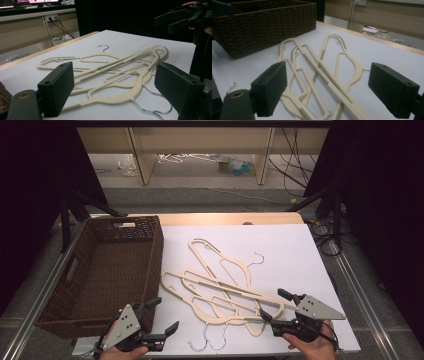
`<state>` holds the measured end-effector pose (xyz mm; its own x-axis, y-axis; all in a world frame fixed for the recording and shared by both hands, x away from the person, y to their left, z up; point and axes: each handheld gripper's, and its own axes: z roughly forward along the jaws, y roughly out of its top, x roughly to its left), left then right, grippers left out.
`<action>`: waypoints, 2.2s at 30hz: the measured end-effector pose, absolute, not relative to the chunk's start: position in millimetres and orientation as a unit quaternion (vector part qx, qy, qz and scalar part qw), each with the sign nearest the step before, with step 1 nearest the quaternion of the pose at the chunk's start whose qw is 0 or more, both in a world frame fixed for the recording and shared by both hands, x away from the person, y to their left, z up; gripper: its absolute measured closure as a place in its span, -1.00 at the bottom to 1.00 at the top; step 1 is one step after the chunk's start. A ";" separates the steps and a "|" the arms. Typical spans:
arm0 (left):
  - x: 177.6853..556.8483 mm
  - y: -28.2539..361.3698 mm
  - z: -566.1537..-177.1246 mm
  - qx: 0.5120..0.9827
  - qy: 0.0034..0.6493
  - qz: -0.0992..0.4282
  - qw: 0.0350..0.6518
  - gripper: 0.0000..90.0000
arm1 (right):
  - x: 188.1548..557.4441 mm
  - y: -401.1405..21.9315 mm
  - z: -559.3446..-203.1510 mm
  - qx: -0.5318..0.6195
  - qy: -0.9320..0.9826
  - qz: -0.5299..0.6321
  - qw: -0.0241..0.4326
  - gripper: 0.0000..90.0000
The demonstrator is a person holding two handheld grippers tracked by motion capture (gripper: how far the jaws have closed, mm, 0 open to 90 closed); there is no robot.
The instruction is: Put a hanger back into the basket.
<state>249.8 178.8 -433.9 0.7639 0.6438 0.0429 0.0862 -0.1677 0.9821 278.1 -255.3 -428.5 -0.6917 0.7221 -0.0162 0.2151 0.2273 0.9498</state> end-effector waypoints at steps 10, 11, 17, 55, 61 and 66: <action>250.4 179.4 -433.9 0.728 0.250 0.238 0.592 -0.64 | 277.9 -254.0 -428.7 0.311 0.756 0.531 0.223 -0.62; 250.6 179.3 -433.8 0.728 0.249 0.238 0.593 -0.65 | 278.0 -253.7 -428.8 0.309 0.757 0.531 0.221 -0.62; 250.8 179.4 -433.6 0.728 0.247 0.238 0.594 -0.64 | 281.1 -251.9 -429.9 0.296 0.765 0.525 0.226 -0.55; 251.3 177.7 -435.3 0.733 0.250 0.232 0.588 -0.64 | 334.7 -204.7 -471.8 0.182 0.929 0.318 0.056 0.35; 251.5 177.7 -435.4 0.734 0.251 0.233 0.586 -0.64 | 339.4 -206.9 -473.4 0.161 0.936 0.309 0.048 0.53; 251.5 177.6 -435.7 0.734 0.254 0.232 0.585 -0.64 | 341.2 -209.0 -471.7 0.146 0.941 0.302 0.047 0.65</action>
<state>251.5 177.6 -435.7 0.7636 0.6443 0.0432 0.1018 -0.1862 0.9772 341.2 -209.0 -471.7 -0.9529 0.3033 -0.0008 0.2461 0.7746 0.5826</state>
